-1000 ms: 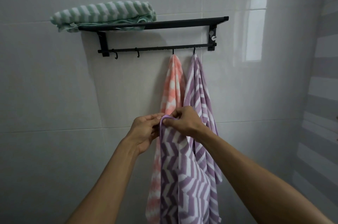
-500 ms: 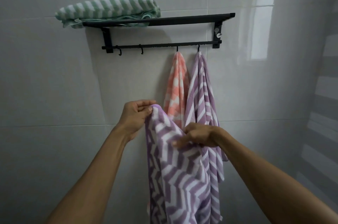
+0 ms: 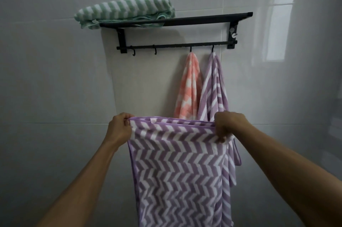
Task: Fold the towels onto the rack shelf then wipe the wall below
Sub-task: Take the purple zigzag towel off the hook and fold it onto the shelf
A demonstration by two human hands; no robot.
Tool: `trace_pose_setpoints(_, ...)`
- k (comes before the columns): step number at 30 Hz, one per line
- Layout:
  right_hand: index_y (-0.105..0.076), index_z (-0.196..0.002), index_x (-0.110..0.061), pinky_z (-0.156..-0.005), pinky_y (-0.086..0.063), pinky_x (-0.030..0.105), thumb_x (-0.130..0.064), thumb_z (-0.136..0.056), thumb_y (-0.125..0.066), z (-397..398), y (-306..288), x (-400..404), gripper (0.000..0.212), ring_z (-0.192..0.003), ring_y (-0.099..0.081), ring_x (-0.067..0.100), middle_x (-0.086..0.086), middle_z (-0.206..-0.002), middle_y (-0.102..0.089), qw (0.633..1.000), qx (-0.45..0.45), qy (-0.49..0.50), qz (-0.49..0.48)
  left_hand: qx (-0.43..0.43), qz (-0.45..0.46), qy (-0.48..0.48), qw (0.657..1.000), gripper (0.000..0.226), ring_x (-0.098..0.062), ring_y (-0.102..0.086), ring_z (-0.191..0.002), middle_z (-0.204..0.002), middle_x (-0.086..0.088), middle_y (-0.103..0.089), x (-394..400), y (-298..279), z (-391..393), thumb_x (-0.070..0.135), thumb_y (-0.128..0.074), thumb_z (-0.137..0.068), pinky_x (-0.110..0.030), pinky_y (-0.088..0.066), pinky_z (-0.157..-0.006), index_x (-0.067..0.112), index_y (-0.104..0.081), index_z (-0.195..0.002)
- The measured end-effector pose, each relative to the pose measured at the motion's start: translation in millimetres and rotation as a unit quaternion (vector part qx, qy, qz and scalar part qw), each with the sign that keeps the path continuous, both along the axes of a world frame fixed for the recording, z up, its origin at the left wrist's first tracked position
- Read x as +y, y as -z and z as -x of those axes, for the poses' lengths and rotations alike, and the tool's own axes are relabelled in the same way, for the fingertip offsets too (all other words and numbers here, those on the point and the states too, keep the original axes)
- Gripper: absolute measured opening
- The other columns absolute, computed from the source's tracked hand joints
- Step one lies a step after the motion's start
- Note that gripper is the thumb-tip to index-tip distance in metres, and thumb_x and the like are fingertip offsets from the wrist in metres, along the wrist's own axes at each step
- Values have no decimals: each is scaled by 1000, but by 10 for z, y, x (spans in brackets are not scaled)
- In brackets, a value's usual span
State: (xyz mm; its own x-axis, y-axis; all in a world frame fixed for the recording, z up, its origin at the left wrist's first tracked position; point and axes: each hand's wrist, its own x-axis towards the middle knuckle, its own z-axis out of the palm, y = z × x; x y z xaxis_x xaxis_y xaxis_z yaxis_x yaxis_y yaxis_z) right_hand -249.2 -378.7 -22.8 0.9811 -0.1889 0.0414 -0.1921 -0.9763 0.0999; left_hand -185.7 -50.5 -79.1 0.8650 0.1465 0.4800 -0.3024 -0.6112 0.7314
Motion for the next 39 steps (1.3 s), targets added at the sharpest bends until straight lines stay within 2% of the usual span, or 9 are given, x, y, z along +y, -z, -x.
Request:
trace_pose_setpoints(3,-56,-123,-15,-83,-46,38,-22,-89,-66,2,-67,18,36,-112,-62,30,8,-123,-62,993,-114,-1,13,26,11,-14,999,29,-27,-61,-92,-103,-10,-67,-29,5,15,0,-38,-94,-31,-45,-76,10,-64,-104)
trace_pose_setpoints(8,-57,-116,-12,-82,-49,42,-20,-92,-63,-41,-163,-32,26,-106,-64,34,10,-118,-62,981,-196,5,1,28,27,-15,999,26,-31,-62,-94,-102,-11,-66,11,-85,-4,11,-36,-99,-36,-49,-79,11,-63,-101)
trace_pose_setpoints(11,-50,-96,-14,-74,-53,38,-23,-84,-75,-65,-241,-121,28,-87,-65,31,10,-103,-63,980,-185,6,-66,23,31,19,999,27,-29,-61,-88,-93,-9,-67,33,-144,0,18,-40,-100,-35,-45,-73,13,-63,-88)
trace_pose_setpoints(16,-61,-95,-9,-55,-62,35,-15,-78,-83,-66,-372,-240,28,-47,-70,22,12,-89,-64,981,-136,10,-141,-3,-20,70,997,20,-19,-58,-71,-78,-1,-64,36,-160,64,35,-63,-90,-31,-43,-64,19,-62,-79)
trace_pose_setpoints(22,-48,-94,-14,-72,-56,39,-20,-69,-92,-59,-345,-191,51,-83,-64,26,6,-97,-58,982,-180,-10,-47,-59,74,66,993,6,-19,-68,-73,-80,-2,-75,-5,-258,-19,20,-78,-85,-35,-57,-72,15,-77,-85)
trace_pose_setpoints(27,-51,-99,-17,-69,-51,38,-29,-76,-86,-53,-419,-170,44,-81,-58,21,1,-93,-56,985,-168,-34,-11,-70,104,40,991,12,-14,-65,-74,-82,-3,-74,-72,-444,-110,13,-80,-83,-25,-53,-75,9,-79,-95)
trace_pose_setpoints(31,-49,-90,-17,-67,-48,35,-26,-84,-77,-55,-481,-161,30,-79,-54,19,-3,-80,-49,983,-168,-54,51,-56,126,61,989,9,-14,-64,-71,-76,2,-71,-80,-485,-174,12,-78,-84,-25,-51,-73,19,-75,-80)
trace_pose_setpoints(34,-48,-75,-12,-56,-40,29,-26,-83,-80,-83,-510,-205,36,-69,-53,18,5,-84,-56,980,-175,-74,-56,-40,147,66,986,11,-24,-70,-79,-83,-6,-74,-6,-493,-258,21,-78,-86,-39,-60,-76,25,-73,-77)
trace_pose_setpoints(39,-74,-91,-6,-45,-56,25,-19,-74,-90,-78,-355,-373,27,-71,-72,30,13,-81,-69,955,-130,-73,-257,-1,142,11,990,17,-29,-70,-78,-82,-14,-74,123,-319,-296,26,-84,-79,-53,-61,-78,15,-72,-73)
